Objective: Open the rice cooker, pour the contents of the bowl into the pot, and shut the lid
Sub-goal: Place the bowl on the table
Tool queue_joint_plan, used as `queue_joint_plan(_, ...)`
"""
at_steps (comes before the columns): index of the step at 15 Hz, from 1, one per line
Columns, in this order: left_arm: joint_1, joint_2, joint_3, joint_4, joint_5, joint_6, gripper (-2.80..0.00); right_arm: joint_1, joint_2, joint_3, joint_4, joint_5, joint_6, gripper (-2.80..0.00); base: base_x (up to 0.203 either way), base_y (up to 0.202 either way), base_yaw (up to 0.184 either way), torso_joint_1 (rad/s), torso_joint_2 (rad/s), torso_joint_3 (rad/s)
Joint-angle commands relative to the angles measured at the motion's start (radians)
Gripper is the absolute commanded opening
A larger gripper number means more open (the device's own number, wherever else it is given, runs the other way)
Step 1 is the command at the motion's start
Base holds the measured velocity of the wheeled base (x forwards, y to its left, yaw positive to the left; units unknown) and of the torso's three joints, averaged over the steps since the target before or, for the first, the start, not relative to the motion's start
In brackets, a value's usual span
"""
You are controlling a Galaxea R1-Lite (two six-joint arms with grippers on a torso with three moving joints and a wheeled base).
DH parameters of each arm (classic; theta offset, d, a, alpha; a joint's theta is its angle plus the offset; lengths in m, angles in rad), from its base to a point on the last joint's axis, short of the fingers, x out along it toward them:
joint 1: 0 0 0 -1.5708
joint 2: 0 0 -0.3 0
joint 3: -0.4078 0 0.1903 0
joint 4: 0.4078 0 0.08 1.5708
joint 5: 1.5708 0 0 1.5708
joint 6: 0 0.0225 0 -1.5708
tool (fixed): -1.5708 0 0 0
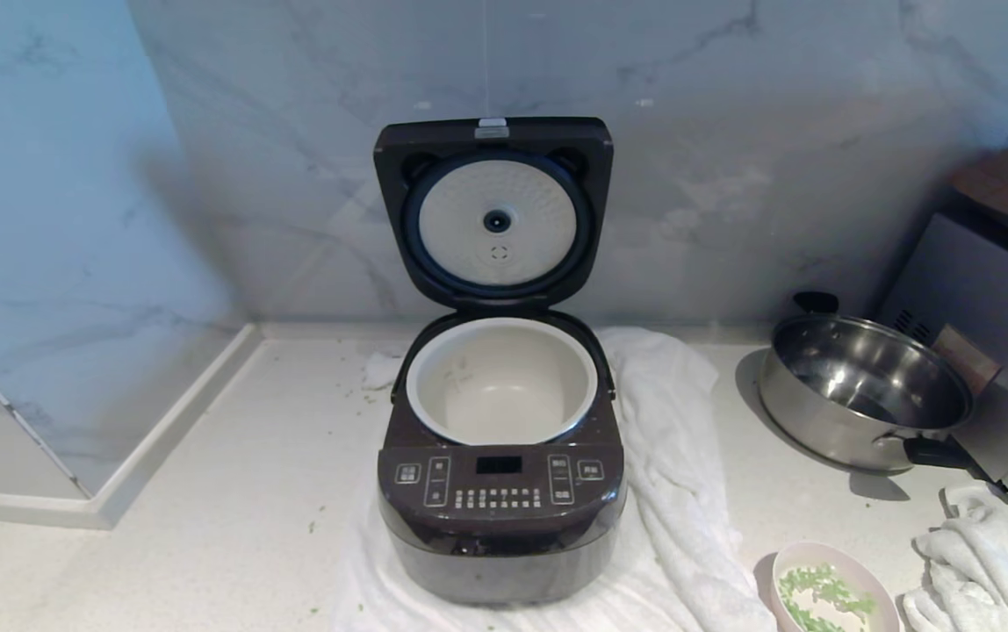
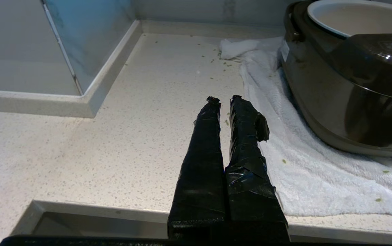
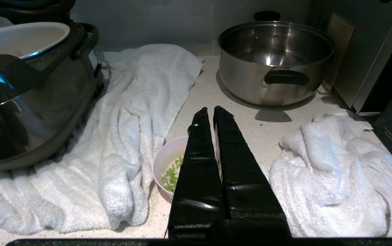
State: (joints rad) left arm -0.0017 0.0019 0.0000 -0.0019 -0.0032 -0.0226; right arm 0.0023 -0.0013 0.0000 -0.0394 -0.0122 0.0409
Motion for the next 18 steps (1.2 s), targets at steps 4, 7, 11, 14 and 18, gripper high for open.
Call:
queue_joint_plan(4,0.000,0.001,0.002,0.000,0.000,0.000,-2.80,-0.001,0.001,0.000,-0.001,-0.002,-0.015,-2.80,0.000,0.000,0.000,0.000,0.00,0.000)
queue_joint_plan(7,0.000,0.001,0.002,-0.001,0.000,0.000,-2.80,-0.001,0.001,-0.003,0.019,-0.002,-0.064,-2.80,0.000,0.000,0.000,0.000,0.00,0.000)
queue_joint_plan(11,0.000,0.001,0.002,-0.001,0.000,0.000,-2.80,0.000,0.111,-0.236,0.086,-0.073,0.019,-2.80,0.000,0.000,0.000,0.000,0.00,0.000)
queue_joint_plan(14,0.000,0.001,0.002,-0.001,0.000,0.000,-2.80,0.000,0.359,-0.432,0.131,-0.129,0.107,-2.80,0.000,0.000,0.000,0.000,0.00,0.000)
queue_joint_plan(18,0.000,0.001,0.002,0.000,0.000,0.000,-2.80,-0.002,0.695,-0.546,0.235,-0.197,0.245,-2.80,0.000,0.000,0.000,0.000,0.00,0.000)
